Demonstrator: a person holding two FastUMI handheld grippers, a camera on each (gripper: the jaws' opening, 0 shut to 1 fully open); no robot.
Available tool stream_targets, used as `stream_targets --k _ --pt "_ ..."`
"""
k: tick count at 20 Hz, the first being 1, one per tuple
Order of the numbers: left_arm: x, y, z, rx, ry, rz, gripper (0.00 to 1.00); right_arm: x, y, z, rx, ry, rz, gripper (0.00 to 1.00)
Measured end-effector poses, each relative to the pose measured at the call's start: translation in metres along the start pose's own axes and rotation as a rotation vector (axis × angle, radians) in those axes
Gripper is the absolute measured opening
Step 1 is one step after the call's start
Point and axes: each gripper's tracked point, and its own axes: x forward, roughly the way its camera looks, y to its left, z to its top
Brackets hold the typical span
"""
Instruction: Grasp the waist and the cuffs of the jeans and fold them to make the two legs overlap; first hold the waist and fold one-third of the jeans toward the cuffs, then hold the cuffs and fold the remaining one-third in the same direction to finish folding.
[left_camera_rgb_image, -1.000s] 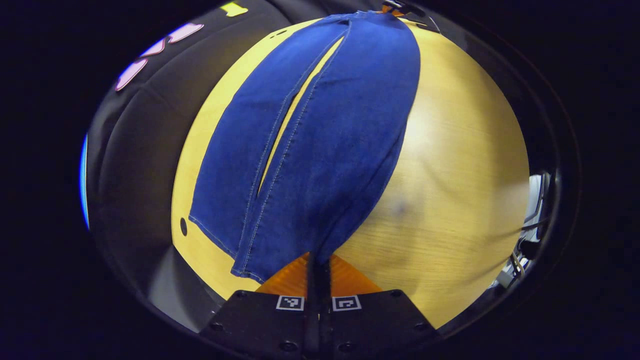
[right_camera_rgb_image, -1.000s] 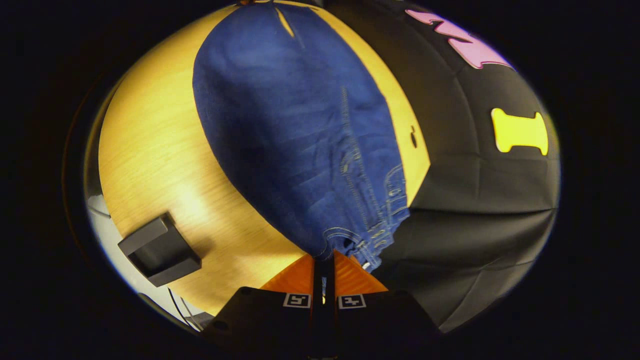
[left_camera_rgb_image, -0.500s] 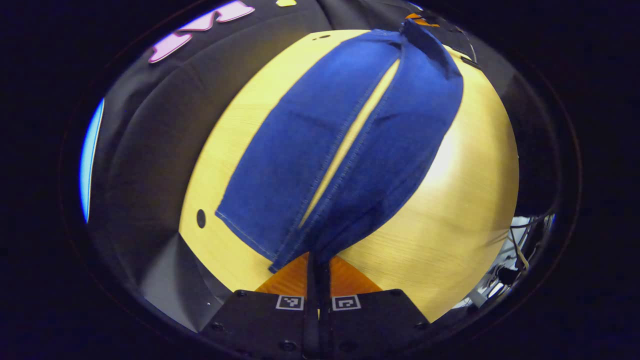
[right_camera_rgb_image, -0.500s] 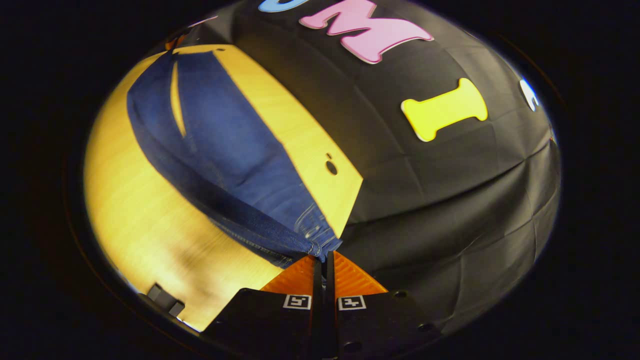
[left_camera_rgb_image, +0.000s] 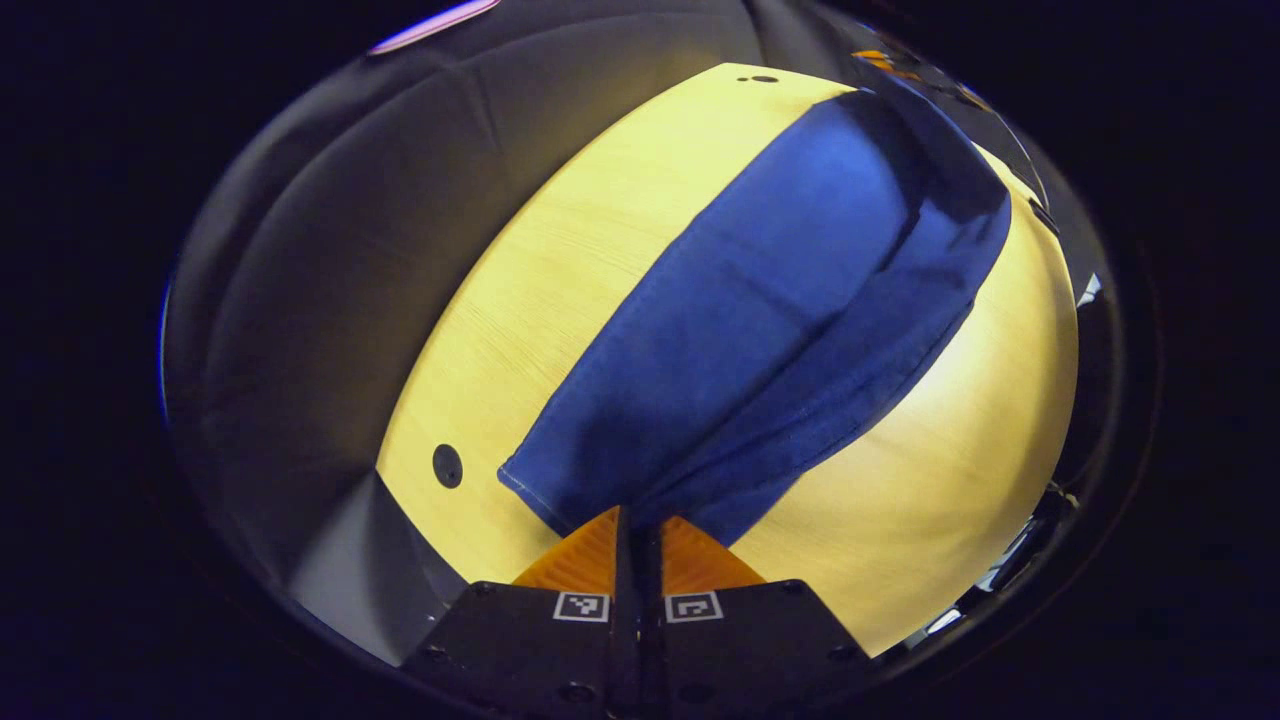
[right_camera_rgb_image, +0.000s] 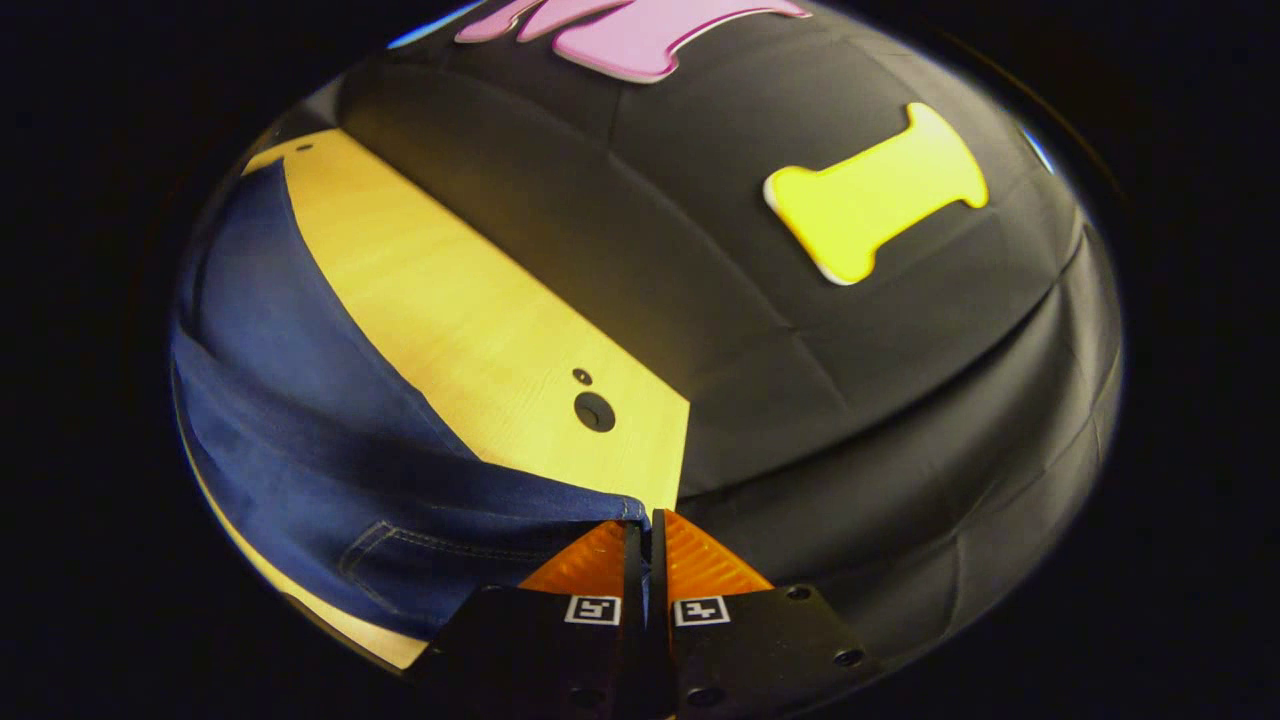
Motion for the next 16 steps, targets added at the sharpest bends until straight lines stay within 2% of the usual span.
stream_targets --k 2,4,5,6,7,9,10,11,12,13,15,16 --pt "0.029 0.008 -0.007 0.012 0.071 -0.044 0.06 0.024 0.010 -0.023 0.076 0.100 0.039 0.05" --pt "0.046 0.000 -0.002 0.022 0.117 -0.101 0.06 0.019 0.005 -0.025 0.179 0.148 0.028 0.05" --pt "0.053 -0.001 -0.004 0.003 0.138 -0.127 0.06 0.018 0.006 -0.024 0.194 0.157 0.023 0.05" --pt "0.062 0.002 -0.012 -0.026 0.148 -0.157 0.06 0.016 0.006 -0.023 0.175 0.169 0.022 0.00" --pt "0.068 0.003 -0.017 -0.063 0.154 -0.185 0.06 0.015 0.009 -0.017 0.153 0.178 0.032 0.05" --pt "0.070 0.003 -0.017 -0.101 0.134 -0.217 0.06 0.011 0.010 -0.009 0.128 0.177 0.048 0.05" --pt "0.072 0.009 -0.023 -0.094 0.137 -0.197 0.06 0.011 0.013 -0.010 0.122 0.181 0.044 0.05" --pt "0.072 0.014 -0.026 -0.106 0.148 -0.173 0.13 0.011 0.013 -0.011 0.121 0.186 0.032 0.05" --pt "0.071 0.022 -0.029 -0.111 0.130 -0.134 0.27 0.010 0.014 -0.011 0.124 0.185 0.029 0.05" --pt "0.072 0.035 -0.028 -0.129 0.094 -0.073 0.51 0.007 0.013 -0.009 0.123 0.181 0.028 0.10" --pt "0.051 0.051 -0.024 -0.216 -0.010 0.002 0.95 -0.002 0.013 -0.004 0.153 0.159 0.057 0.31" --pt "0.041 0.054 -0.023 -0.257 -0.062 0.033 0.96 -0.007 0.009 0.000 0.189 0.144 0.069 0.54"
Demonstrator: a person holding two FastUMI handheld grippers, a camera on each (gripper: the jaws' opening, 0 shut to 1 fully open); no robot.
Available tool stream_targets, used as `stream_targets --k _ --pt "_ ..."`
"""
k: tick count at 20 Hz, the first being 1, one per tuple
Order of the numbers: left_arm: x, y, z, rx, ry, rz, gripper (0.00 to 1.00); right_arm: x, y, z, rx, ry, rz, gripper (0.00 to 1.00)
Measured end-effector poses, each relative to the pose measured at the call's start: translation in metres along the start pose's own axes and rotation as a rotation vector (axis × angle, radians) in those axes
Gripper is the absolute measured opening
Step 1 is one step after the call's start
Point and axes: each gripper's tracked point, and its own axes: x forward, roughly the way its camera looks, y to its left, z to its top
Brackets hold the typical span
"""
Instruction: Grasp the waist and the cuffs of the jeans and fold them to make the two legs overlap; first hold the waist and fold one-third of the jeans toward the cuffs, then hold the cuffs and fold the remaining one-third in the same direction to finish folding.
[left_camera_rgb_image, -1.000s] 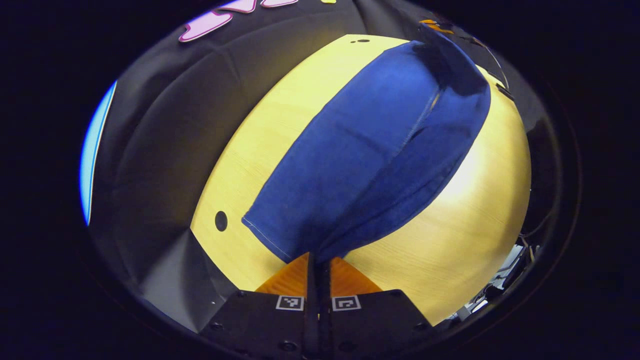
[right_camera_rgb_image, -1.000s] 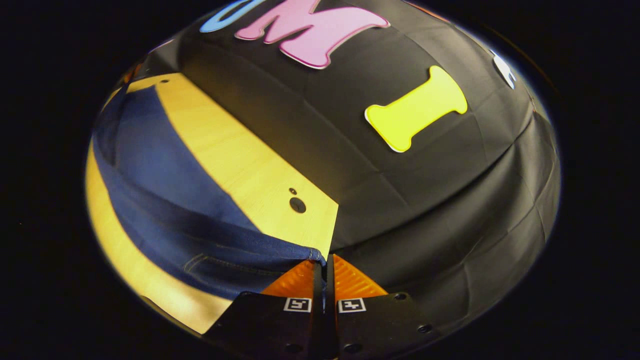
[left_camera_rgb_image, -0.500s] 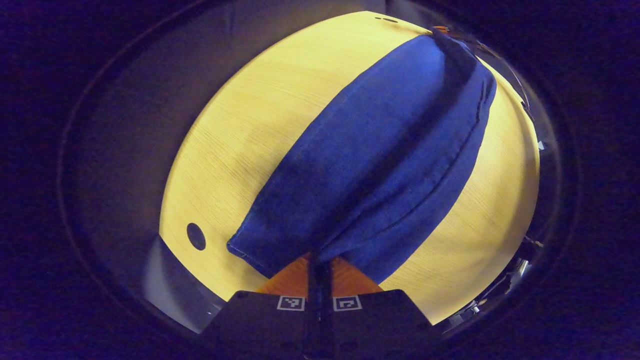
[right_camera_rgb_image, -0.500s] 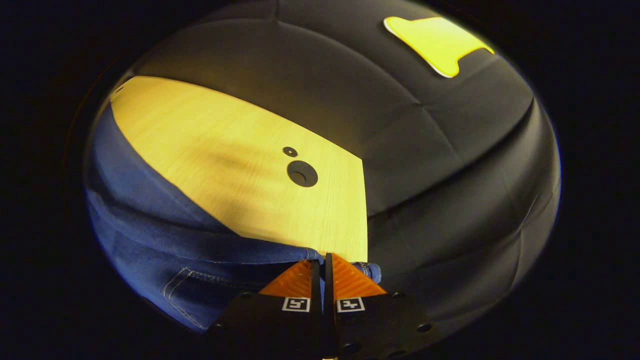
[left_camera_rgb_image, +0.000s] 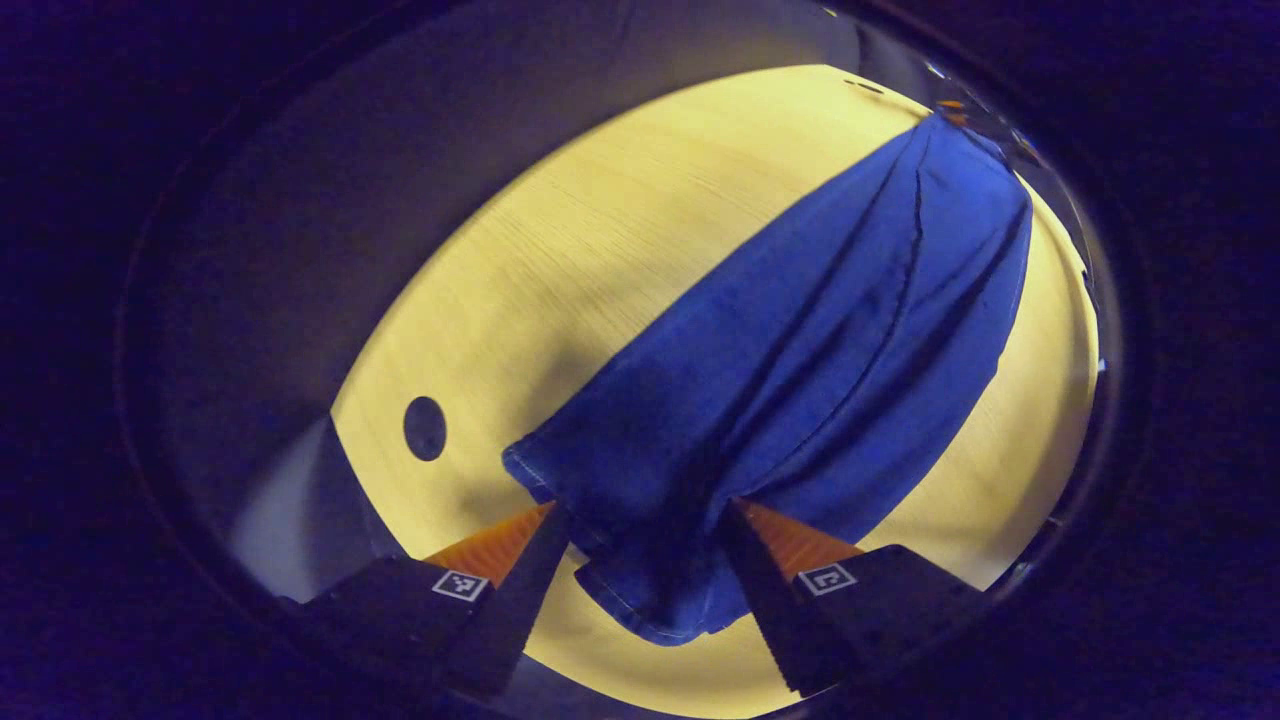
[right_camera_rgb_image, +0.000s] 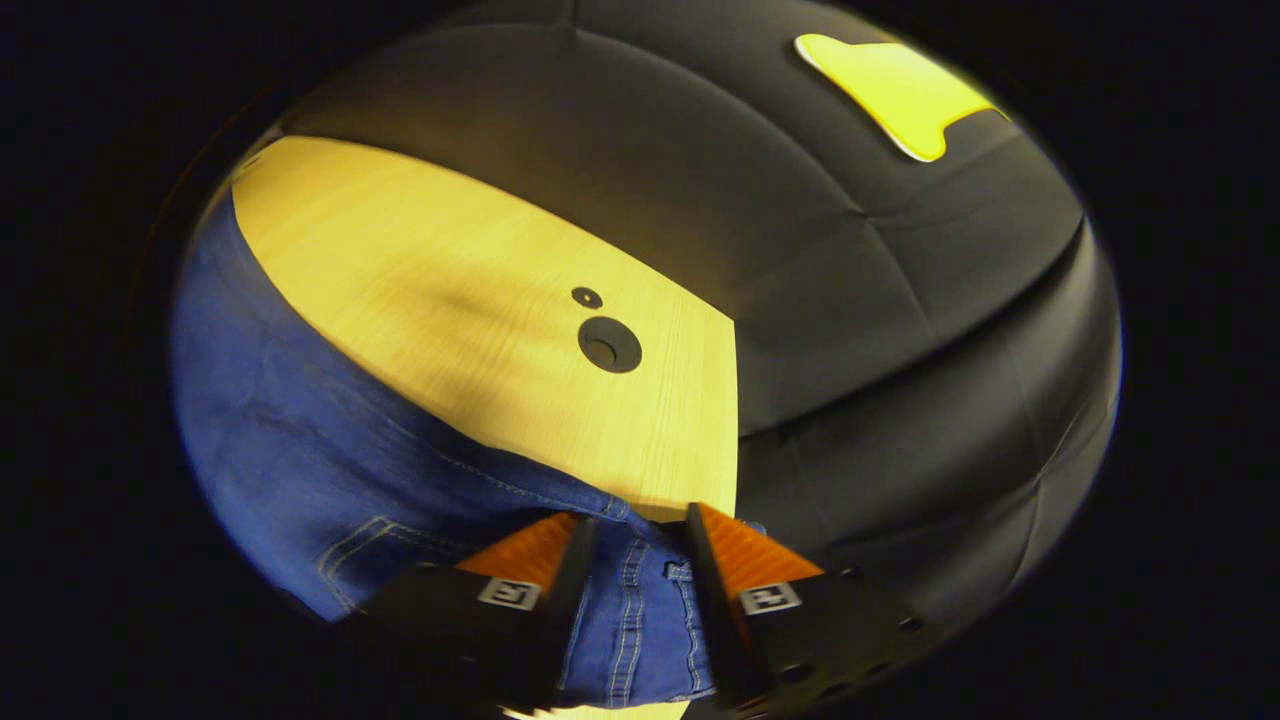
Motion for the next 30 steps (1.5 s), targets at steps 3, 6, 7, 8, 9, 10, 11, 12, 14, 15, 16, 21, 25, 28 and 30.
stream_targets --k 3,6,7,8,9,10,11,12,14,15,16,21,25,28,30 --pt "-0.038 0.022 0.001 -0.113 -0.136 0.142 0.97 -0.032 -0.031 0.012 0.059 -0.060 -0.033 0.98" --pt "-0.087 0.021 0.005 -0.202 -0.279 0.272 0.97 -0.080 -0.061 0.031 0.087 -0.137 -0.092 0.97" --pt "-0.108 0.011 0.014 -0.259 -0.358 0.277 0.97 -0.098 -0.067 0.031 0.126 -0.144 -0.092 0.97" --pt "-0.128 0.002 0.026 -0.307 -0.427 0.272 0.97 -0.113 -0.067 0.028 0.178 -0.139 -0.073 0.97" --pt "-0.148 -0.009 0.044 -0.358 -0.496 0.256 0.97 -0.126 -0.064 0.024 0.243 -0.127 -0.050 0.97" --pt "-0.168 -0.024 0.061 -0.398 -0.554 0.224 0.97 -0.136 -0.060 0.019 0.325 -0.114 -0.025 0.97" --pt "-0.187 -0.042 0.081 -0.442 -0.609 0.184 0.97 -0.142 -0.057 0.010 0.420 -0.091 0.000 0.97" --pt "-0.210 -0.065 0.099 -0.475 -0.678 0.141 0.97 -0.147 -0.055 0.001 0.536 -0.063 0.020 0.97" --pt "-0.246 -0.105 0.134 -0.527 -0.780 0.082 0.98 -0.143 -0.062 -0.027 0.748 -0.006 0.013 0.97" --pt "-0.263 -0.126 0.152 -0.552 -0.817 0.050 0.98 -0.140 -0.068 -0.044 0.860 0.022 -0.001 0.98" --pt "-0.272 -0.142 0.157 -0.575 -0.861 0.020 0.98 -0.136 -0.068 -0.062 1.005 0.066 -0.001 0.97" --pt "-0.322 -0.197 0.172 -0.591 -0.944 -0.037 0.97 -0.101 -0.054 -0.134 1.375 0.235 -0.049 0.98" --pt "-0.337 -0.190 0.177 -0.562 -0.961 0.025 0.96 -0.076 -0.046 -0.139 1.501 0.265 -0.044 0.98" --pt "-0.331 -0.199 0.187 -0.561 -0.938 0.023 0.96 -0.056 -0.049 -0.138 1.495 0.219 -0.045 0.89" --pt "-0.319 -0.207 0.196 -0.597 -0.913 -0.009 0.96 -0.044 -0.037 -0.137 1.497 0.251 -0.007 0.63"
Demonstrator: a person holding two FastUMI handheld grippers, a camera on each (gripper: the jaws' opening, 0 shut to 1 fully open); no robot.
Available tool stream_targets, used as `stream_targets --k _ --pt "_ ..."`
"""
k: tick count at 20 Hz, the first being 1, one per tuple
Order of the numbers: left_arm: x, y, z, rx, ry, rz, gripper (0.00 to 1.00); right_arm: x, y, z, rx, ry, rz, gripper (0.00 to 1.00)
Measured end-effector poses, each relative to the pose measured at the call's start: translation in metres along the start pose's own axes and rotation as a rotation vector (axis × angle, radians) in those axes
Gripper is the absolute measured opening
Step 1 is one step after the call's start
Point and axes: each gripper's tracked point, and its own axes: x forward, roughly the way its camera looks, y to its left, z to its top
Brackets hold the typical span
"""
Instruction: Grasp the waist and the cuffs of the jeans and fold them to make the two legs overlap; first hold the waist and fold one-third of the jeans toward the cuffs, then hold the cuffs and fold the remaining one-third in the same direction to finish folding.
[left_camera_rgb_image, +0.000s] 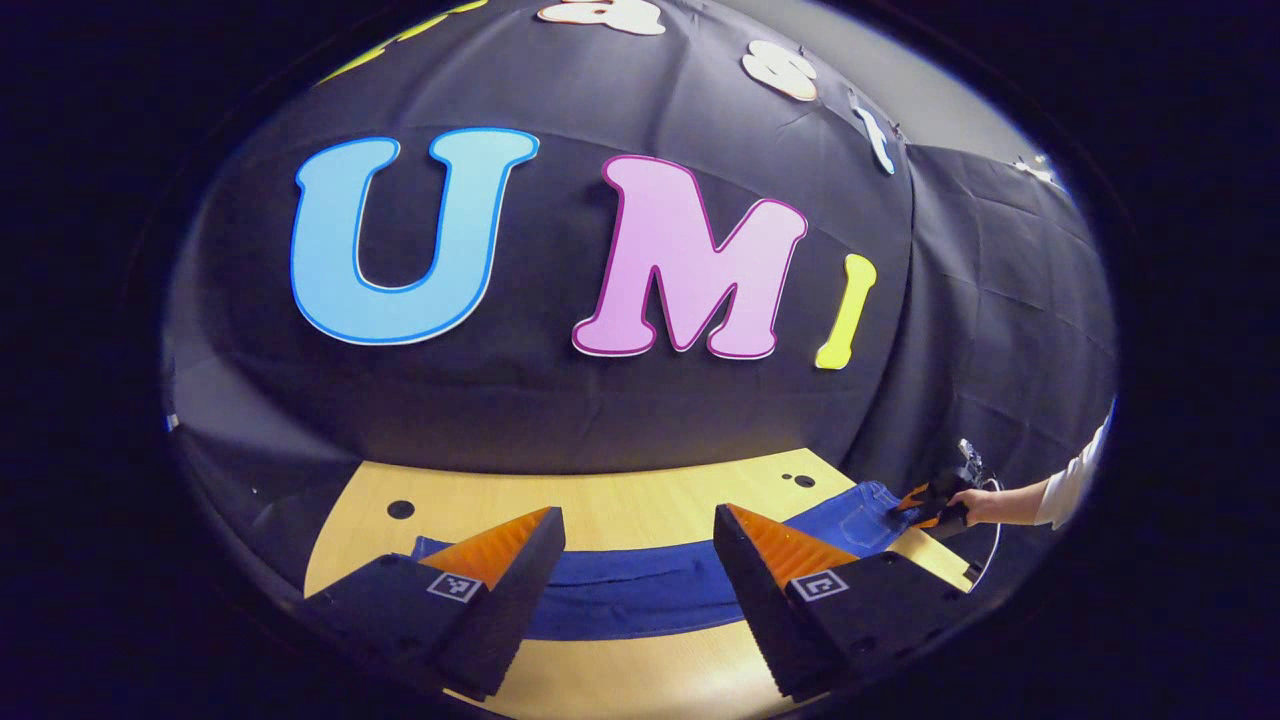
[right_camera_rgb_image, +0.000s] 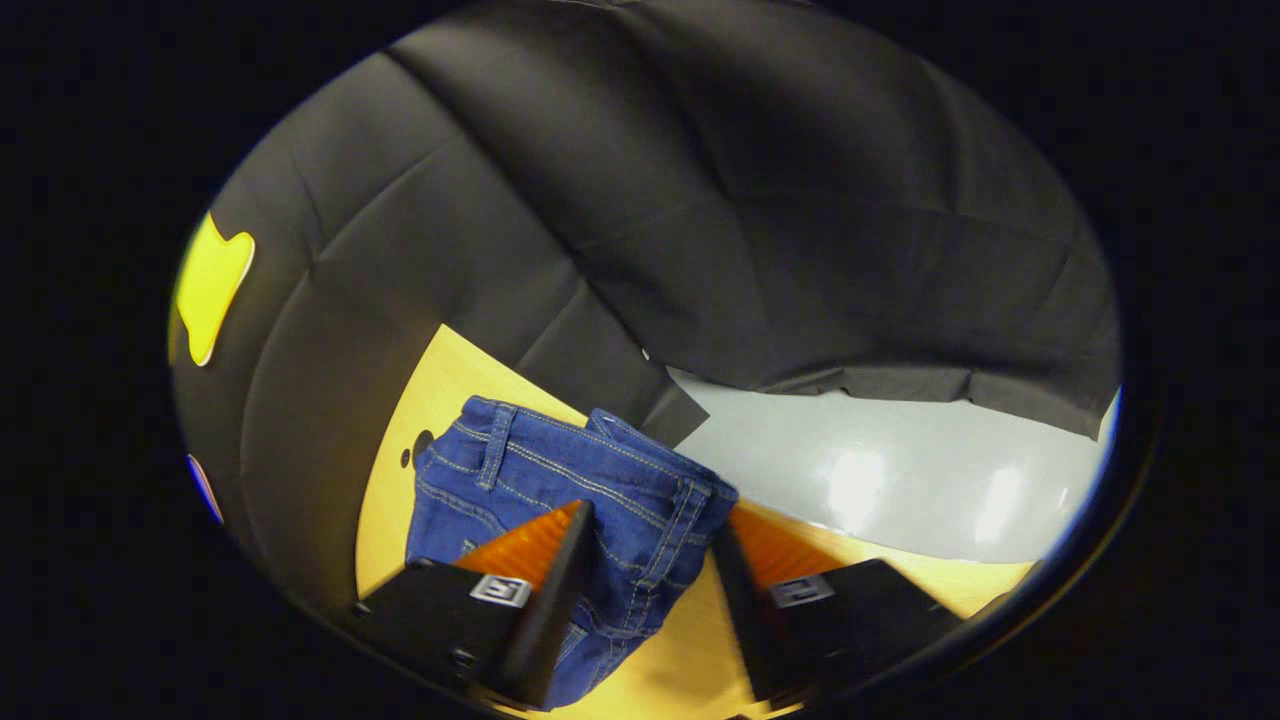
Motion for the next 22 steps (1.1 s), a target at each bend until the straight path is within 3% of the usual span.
stream_targets --k 2,4,8,12,16,19,22 --pt "0.017 0.005 -0.014 -0.049 0.041 0.029 0.93 0.006 0.010 0.006 0.030 -0.023 0.012 0.36" --pt "0.020 0.014 -0.025 -0.090 0.076 0.049 0.96 0.005 0.010 0.010 0.010 -0.063 0.038 0.18" --pt "0.017 0.040 -0.045 -0.132 0.113 0.087 0.96 -0.025 0.024 0.024 -0.056 -0.111 0.098 0.17" --pt "0.010 0.054 -0.054 -0.156 0.139 0.069 0.96 -0.099 0.084 0.045 -0.172 -0.206 0.255 0.16" --pt "-0.008 0.071 -0.056 -0.136 0.138 0.042 0.96 -0.194 0.154 0.029 -0.346 -0.259 0.404 0.16" --pt "-0.026 0.090 -0.056 -0.160 0.120 0.030 0.96 -0.230 0.200 -0.006 -0.485 -0.231 0.487 0.16" --pt "-0.042 0.119 -0.059 -0.193 0.109 0.055 0.96 -0.247 0.229 -0.067 -0.608 -0.167 0.548 0.16"
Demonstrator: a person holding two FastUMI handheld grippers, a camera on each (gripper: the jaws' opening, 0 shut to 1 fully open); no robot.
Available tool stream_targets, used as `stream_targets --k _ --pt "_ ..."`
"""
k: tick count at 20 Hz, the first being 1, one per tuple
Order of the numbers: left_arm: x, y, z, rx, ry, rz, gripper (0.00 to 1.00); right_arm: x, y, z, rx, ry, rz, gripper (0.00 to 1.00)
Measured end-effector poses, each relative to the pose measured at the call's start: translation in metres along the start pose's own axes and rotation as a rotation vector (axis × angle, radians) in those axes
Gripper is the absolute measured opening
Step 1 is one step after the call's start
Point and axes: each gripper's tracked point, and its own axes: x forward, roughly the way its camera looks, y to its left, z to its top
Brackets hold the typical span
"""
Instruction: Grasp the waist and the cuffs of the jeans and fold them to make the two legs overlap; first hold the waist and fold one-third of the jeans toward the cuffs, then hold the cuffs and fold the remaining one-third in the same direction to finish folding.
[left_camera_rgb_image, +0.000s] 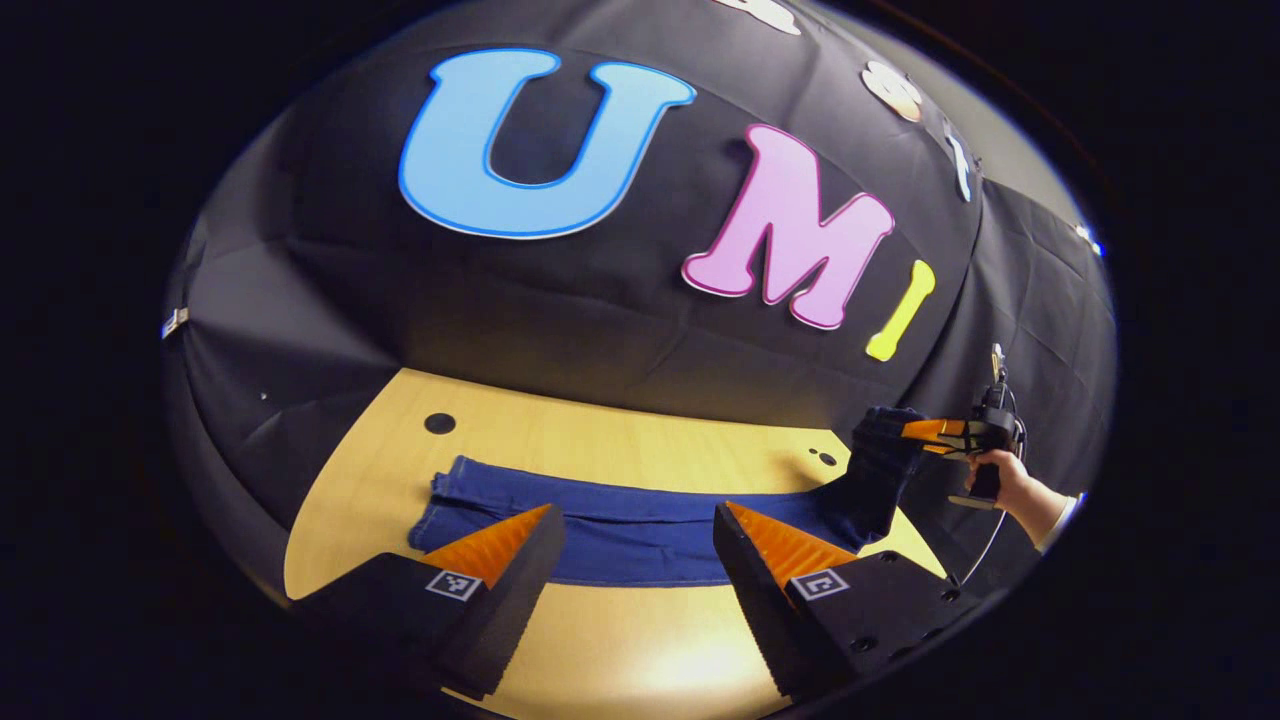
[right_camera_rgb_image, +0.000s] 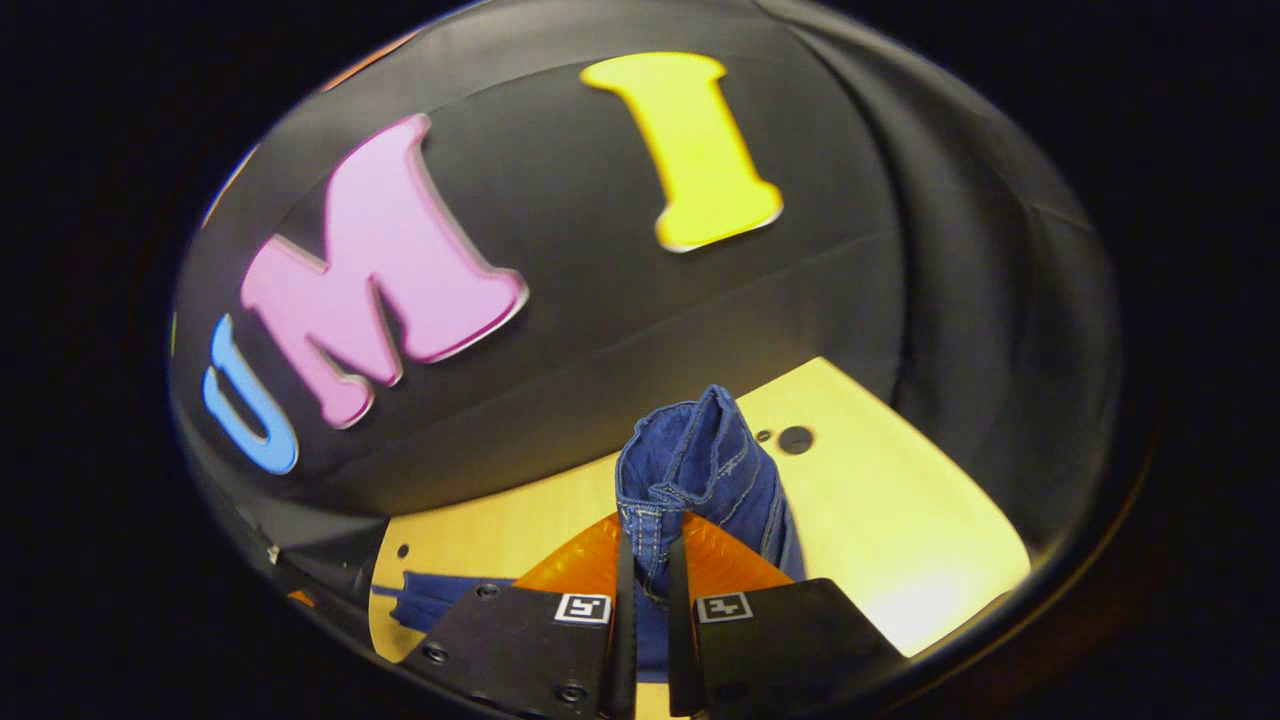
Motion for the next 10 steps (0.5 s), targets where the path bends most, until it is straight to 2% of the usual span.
stream_targets --k 4,7,10 --pt "-0.019 0.030 -0.009 -0.026 0.016 0.013 0.96 0.006 0.068 -0.074 -0.034 0.157 0.101 0.16" --pt "-0.024 0.053 -0.018 -0.030 0.040 0.057 0.96 0.013 0.079 -0.162 -0.093 0.326 0.134 0.16" --pt "-0.026 0.066 -0.027 -0.074 0.058 0.075 0.96 0.006 0.065 -0.213 -0.154 0.436 0.127 0.16"
